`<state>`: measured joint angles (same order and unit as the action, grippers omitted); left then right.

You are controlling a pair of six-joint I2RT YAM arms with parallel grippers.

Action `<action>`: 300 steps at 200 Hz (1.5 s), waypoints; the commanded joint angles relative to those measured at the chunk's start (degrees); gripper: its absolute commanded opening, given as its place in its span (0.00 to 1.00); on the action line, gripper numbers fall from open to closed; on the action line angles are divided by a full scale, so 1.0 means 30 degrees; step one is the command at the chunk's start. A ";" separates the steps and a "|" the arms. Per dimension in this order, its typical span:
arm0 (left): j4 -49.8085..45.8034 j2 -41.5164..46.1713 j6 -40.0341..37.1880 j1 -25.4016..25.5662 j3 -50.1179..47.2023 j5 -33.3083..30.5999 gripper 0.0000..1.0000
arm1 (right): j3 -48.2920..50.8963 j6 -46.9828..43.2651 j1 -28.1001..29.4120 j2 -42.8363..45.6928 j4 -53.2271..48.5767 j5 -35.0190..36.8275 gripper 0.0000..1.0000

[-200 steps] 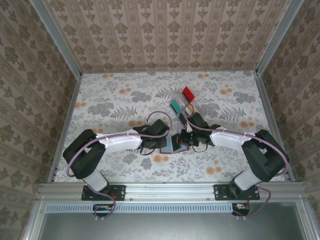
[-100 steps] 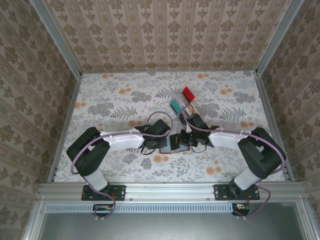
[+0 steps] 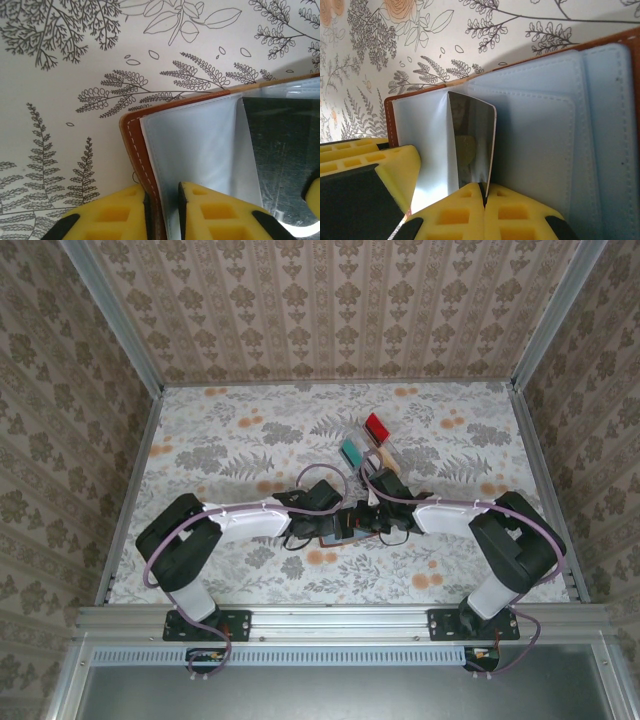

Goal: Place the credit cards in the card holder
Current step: Insert the credit card into the card slot.

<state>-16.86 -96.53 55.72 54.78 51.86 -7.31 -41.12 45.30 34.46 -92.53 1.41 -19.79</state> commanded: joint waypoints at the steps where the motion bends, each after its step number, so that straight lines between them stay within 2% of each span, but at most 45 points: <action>1: -0.1075 -0.0292 -0.0206 0.0271 0.0145 -0.0062 0.20 | 0.0107 -0.0896 0.0585 0.0064 -0.2943 0.0093 0.00; 19: -0.1012 -0.0271 -0.0128 0.0226 -0.0040 -0.0120 0.19 | 0.0637 -0.0905 0.0377 0.1096 -0.3638 0.1260 0.00; 52: -0.0915 -0.0602 -0.0129 0.0202 0.0035 0.0064 0.14 | 0.0654 -0.0914 -0.0144 0.0903 -0.3987 0.1322 0.00; 93: -0.0750 -0.0892 -0.0349 0.0234 0.0261 0.0351 0.14 | 0.0985 -0.0497 0.0026 -0.0213 -0.1836 -0.0721 0.00; 160: -0.0866 -0.1057 -0.0327 0.0323 0.0407 0.0317 0.15 | -0.0374 -0.0408 0.0579 -0.1630 -0.1684 -0.0594 0.02; 176: -0.0895 -0.0954 -0.0319 0.0338 0.0374 0.0196 0.15 | -0.0666 -0.0563 0.0672 -0.1529 -0.2230 -0.0413 0.07; 216: -0.0955 -0.0753 -0.0235 0.0347 0.0270 -0.0057 0.15 | -0.1770 -0.1828 0.0672 -0.0379 -0.5330 0.1740 0.21; 300: -0.0400 -0.0673 0.0028 0.0358 -0.0060 0.0141 0.14 | -0.1977 -0.1858 0.0672 -0.0357 -0.5632 0.1986 0.24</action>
<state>-16.23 -97.17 55.70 55.53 53.06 -7.16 -46.54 40.62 36.16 -94.21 -10.63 -16.05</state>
